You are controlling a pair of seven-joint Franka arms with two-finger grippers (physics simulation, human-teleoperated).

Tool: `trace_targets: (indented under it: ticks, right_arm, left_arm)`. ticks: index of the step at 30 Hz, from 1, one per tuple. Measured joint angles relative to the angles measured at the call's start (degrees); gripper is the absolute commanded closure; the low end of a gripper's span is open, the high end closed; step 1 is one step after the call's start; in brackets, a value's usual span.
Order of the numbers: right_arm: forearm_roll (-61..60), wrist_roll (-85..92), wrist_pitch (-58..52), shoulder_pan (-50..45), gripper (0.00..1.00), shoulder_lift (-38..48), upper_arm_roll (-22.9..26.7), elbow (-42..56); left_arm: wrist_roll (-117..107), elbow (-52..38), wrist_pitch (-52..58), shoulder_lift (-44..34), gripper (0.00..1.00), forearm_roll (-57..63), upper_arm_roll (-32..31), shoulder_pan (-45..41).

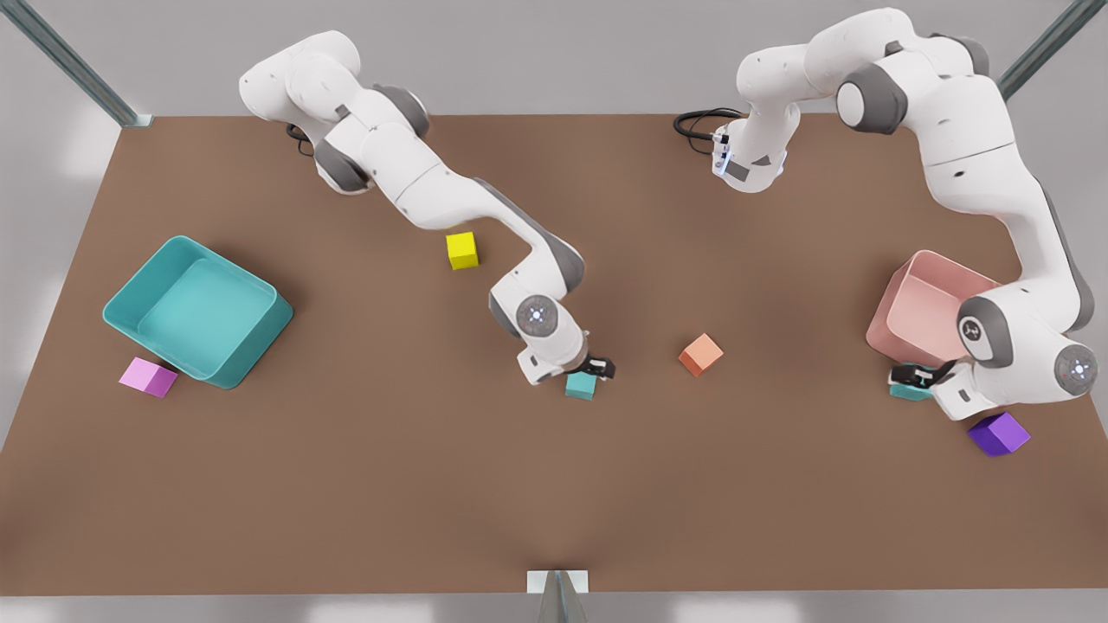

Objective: Stack the two blue cubes on top of each other

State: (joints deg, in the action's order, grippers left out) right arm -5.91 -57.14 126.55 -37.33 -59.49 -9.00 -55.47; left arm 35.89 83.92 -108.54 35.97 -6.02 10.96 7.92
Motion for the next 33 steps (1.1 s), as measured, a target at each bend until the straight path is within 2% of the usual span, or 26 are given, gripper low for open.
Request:
trace_targets:
  ticks: [3,7,10,12,15,17,21,26,33]
  right_arm:
    - [-0.9,-3.0,-3.0,4.0,0.00,4.6,-0.9,0.6]
    - [-1.1,-0.6,-13.5,19.9,0.00,8.7,-1.7,0.1]
    - [6.0,9.0,-20.8,32.4,0.00,9.5,-0.9,-4.0]
    - [10.9,15.5,-26.0,35.7,0.00,15.8,-1.0,-5.1]
    - [14.4,24.0,-34.0,36.8,0.00,25.8,-1.3,-5.7]
    - [15.3,28.7,-38.0,36.5,0.00,35.7,-1.3,-11.5]
    - [14.4,36.5,-40.1,36.6,0.00,49.4,-0.9,-27.5]
    - [14.5,43.9,-40.4,37.0,0.00,49.2,-0.5,-28.4]
    - [15.1,50.5,-43.8,37.3,0.00,46.8,0.0,-23.4]
  left_arm:
    - [4.9,0.0,-2.8,1.1,0.00,-0.5,1.2,0.2]
    - [10.7,0.0,-5.7,3.1,0.00,-0.6,3.0,0.8]
    - [14.3,0.2,-7.1,3.8,0.00,-0.8,3.2,1.3]
    - [16.3,0.3,-7.7,4.2,0.00,-0.8,3.7,1.5]
    - [19.0,0.8,-8.3,4.9,0.00,-0.8,4.3,1.7]
    - [20.5,1.5,-8.6,5.1,0.00,-0.8,4.7,1.8]
    - [23.1,2.7,-8.9,5.2,0.00,-0.8,4.8,1.8]
    - [25.6,3.4,-9.1,6.0,0.00,-0.8,4.9,1.7]
    - [25.9,4.6,-9.3,6.9,0.00,-0.8,4.9,2.1]
